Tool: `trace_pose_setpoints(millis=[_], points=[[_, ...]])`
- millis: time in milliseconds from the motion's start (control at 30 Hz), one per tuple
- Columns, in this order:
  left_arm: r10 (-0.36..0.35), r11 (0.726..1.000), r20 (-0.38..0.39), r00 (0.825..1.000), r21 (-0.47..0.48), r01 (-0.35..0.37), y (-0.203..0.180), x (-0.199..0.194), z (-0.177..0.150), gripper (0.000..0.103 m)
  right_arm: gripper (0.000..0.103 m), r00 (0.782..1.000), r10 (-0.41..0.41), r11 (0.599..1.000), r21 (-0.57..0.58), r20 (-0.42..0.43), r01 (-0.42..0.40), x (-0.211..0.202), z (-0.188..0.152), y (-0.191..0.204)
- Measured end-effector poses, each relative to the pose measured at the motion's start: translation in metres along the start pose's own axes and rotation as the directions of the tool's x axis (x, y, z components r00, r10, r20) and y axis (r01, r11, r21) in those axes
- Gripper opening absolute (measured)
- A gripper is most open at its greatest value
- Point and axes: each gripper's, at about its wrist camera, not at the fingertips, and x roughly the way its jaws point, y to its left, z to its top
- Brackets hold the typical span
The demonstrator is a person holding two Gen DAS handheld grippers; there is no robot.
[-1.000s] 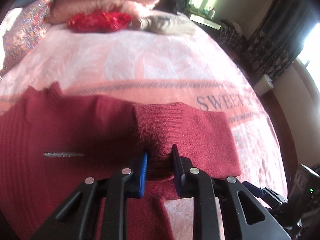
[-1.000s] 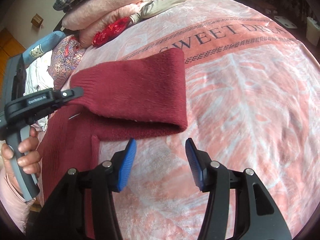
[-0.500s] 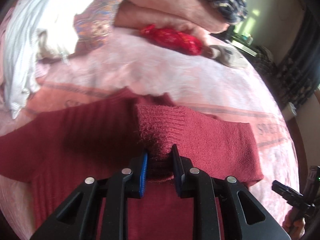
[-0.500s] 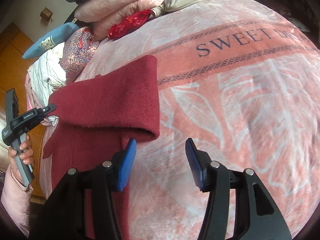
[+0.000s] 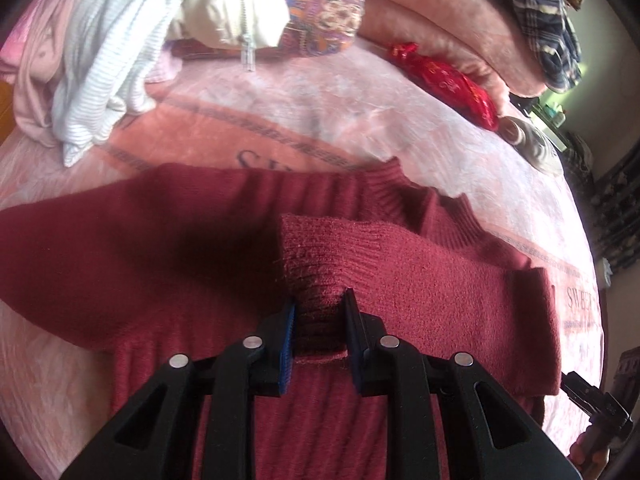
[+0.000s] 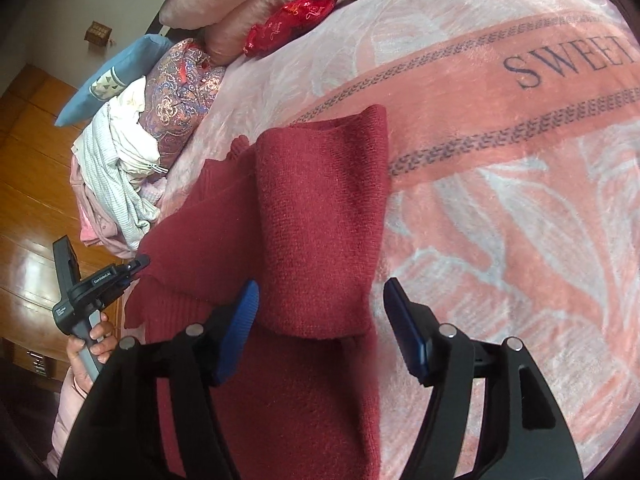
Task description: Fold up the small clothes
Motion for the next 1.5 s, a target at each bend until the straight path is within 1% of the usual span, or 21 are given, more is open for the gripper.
trace_pose_setpoints(millis=[133, 233, 300, 367, 400, 467, 600, 667, 700, 733, 800, 900, 933, 1033, 1100, 1167, 1233, 1333, 1400, 1433, 1500], points=[[0.01, 1.0, -0.015, 1.0, -0.02, -0.01, 0.021, 0.005, 0.002, 0.024, 0.066, 1.0, -0.021, 0.999, 0.025, -0.018, 0.021, 0.012, 0.002, -0.003], [0.018, 1.0, -0.026, 1.0, -0.019, -0.019, 0.025, 0.012, 0.0, 0.026, 0.066, 0.999, -0.024, 0.998, 0.058, -0.036, 0.026, 0.024, 0.003, -0.008], [0.034, 0.999, -0.037, 0.999, -0.023, -0.035, 0.029, 0.02, -0.001, 0.027, 0.062, 0.998, -0.052, 0.997, 0.057, -0.036, 0.054, 0.029, 0.003, -0.01], [0.066, 0.997, -0.046, 0.997, -0.029, -0.068, 0.034, 0.026, 0.0, 0.028, 0.049, 0.994, -0.098, 0.994, 0.035, -0.038, 0.099, 0.029, 0.002, -0.009], [0.104, 0.994, -0.042, 0.994, -0.032, -0.106, 0.039, 0.03, -0.001, 0.028, 0.046, 0.992, -0.119, 0.993, 0.02, -0.043, 0.12, 0.03, 0.002, -0.008], [0.127, 0.991, -0.053, 0.99, -0.024, -0.129, 0.045, 0.035, -0.002, 0.028, 0.041, 0.986, -0.161, 0.987, -0.013, -0.048, 0.161, 0.032, 0.001, -0.005], [0.112, 0.993, -0.064, 0.992, -0.033, -0.114, 0.053, 0.037, -0.005, 0.031, 0.042, 0.968, -0.244, 0.968, -0.071, -0.055, 0.24, 0.038, 0.0, 0.007], [0.108, 0.994, -0.063, 0.992, -0.019, -0.11, 0.053, 0.031, -0.005, 0.032, 0.051, 0.963, -0.263, 0.961, -0.097, -0.052, 0.257, 0.037, -0.003, 0.014], [0.1, 0.995, -0.059, 0.993, -0.008, -0.101, 0.053, 0.026, -0.006, 0.033, 0.053, 0.959, -0.282, 0.955, -0.104, -0.043, 0.276, 0.033, -0.006, 0.018], [0.092, 0.996, -0.051, 0.994, 0.0, -0.092, 0.053, 0.02, -0.006, 0.038, 0.057, 0.955, -0.295, 0.951, -0.109, -0.031, 0.29, 0.03, -0.008, 0.022], [0.093, 0.996, -0.026, 0.995, 0.007, -0.093, 0.055, 0.008, -0.006, 0.048, 0.059, 0.95, -0.311, 0.942, -0.129, 0.012, 0.31, 0.02, -0.016, 0.032], [0.044, 0.999, -0.024, 0.999, 0.005, -0.044, 0.051, 0.0, -0.003, 0.048, 0.059, 0.949, -0.305, 0.934, -0.169, 0.074, 0.313, 0.01, -0.019, 0.053], [0.03, 1.0, -0.027, 0.999, 0.007, -0.03, 0.046, -0.001, -0.002, 0.048, 0.059, 0.953, -0.295, 0.934, -0.185, 0.075, 0.304, 0.011, -0.018, 0.061], [0.001, 0.998, -0.051, 0.999, 0.062, 0.002, 0.021, 0.005, -0.003, 0.048, 0.059, 0.96, -0.275, 0.938, -0.206, 0.042, 0.278, 0.024, -0.012, 0.073], [-0.02, 0.994, -0.074, 0.997, 0.107, 0.028, 0.003, 0.013, -0.007, 0.049, 0.057, 0.961, -0.276, 0.942, -0.197, 0.005, 0.271, 0.035, -0.006, 0.072], [0.005, 0.991, -0.111, 0.994, 0.131, 0.01, -0.007, 0.03, -0.01, 0.049, 0.057, 0.959, -0.281, 0.948, -0.165, -0.037, 0.272, 0.047, -0.002, 0.065], [0.043, 0.991, -0.146, 0.988, 0.134, -0.023, -0.006, 0.046, -0.013, 0.047, 0.056, 0.963, -0.262, 0.958, -0.136, -0.057, 0.253, 0.056, -0.003, 0.053], [0.077, 0.983, -0.128, 0.989, 0.178, -0.054, -0.01, 0.053, -0.018, 0.047, 0.056, 0.959, -0.279, 0.95, -0.159, -0.054, 0.267, 0.056, -0.005, 0.055], [0.07, 0.983, -0.122, 0.99, 0.179, -0.048, -0.011, 0.047, -0.019, 0.048, 0.056, 0.956, -0.289, 0.947, -0.166, -0.058, 0.276, 0.053, -0.006, 0.061], [0.05, 0.985, -0.125, 0.991, 0.169, -0.029, -0.009, 0.043, -0.019, 0.05, 0.057, 0.957, -0.284, 0.949, -0.159, -0.057, 0.272, 0.048, -0.007, 0.063], [0.014, 0.989, -0.132, 0.991, 0.148, 0.006, 0.001, 0.032, -0.018, 0.059, 0.061, 0.958, -0.281, 0.951, -0.152, -0.052, 0.27, 0.038, -0.012, 0.067]])
